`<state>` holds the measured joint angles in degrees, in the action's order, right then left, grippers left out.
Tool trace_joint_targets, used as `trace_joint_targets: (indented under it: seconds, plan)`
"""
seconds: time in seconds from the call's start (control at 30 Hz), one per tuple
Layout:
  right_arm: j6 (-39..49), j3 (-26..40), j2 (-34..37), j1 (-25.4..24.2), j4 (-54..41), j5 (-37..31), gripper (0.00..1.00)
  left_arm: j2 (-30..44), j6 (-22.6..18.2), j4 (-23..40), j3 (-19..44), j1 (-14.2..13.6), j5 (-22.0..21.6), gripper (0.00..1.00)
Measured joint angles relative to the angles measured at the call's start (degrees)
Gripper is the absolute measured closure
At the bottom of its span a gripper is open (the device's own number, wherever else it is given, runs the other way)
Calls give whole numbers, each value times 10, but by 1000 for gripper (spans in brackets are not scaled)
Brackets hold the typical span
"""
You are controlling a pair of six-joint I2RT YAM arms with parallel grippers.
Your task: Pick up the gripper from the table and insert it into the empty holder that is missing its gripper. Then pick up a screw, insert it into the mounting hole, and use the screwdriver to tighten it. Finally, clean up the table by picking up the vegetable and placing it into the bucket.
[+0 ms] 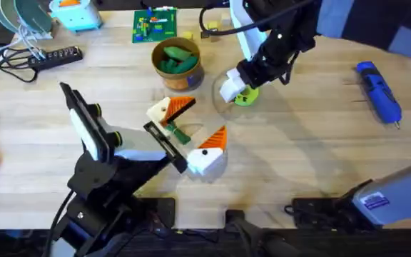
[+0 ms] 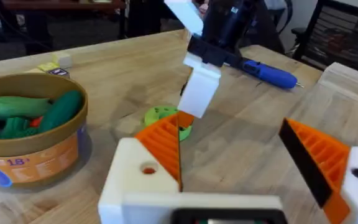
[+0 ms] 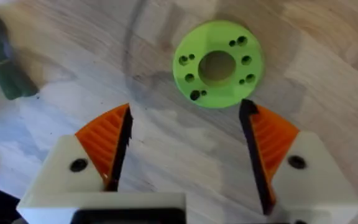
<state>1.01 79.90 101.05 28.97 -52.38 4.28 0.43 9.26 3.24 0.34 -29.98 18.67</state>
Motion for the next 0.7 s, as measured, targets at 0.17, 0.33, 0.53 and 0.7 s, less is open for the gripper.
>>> trace_joint_targets:
  seconds: [0.17,0.33,0.53,0.7]
  plan:
    - [-9,-4,6,0,5,-17,7,0,0,0,0,0,0,7]
    - [-12,-21,6,0,14,-19,8,0,0,0,0,0,0,8]
    - [-12,-23,13,0,26,-18,80,0,0,0,0,0,0,8]
    - [-14,-23,41,8,35,-16,215,0,0,0,0,0,0,8]
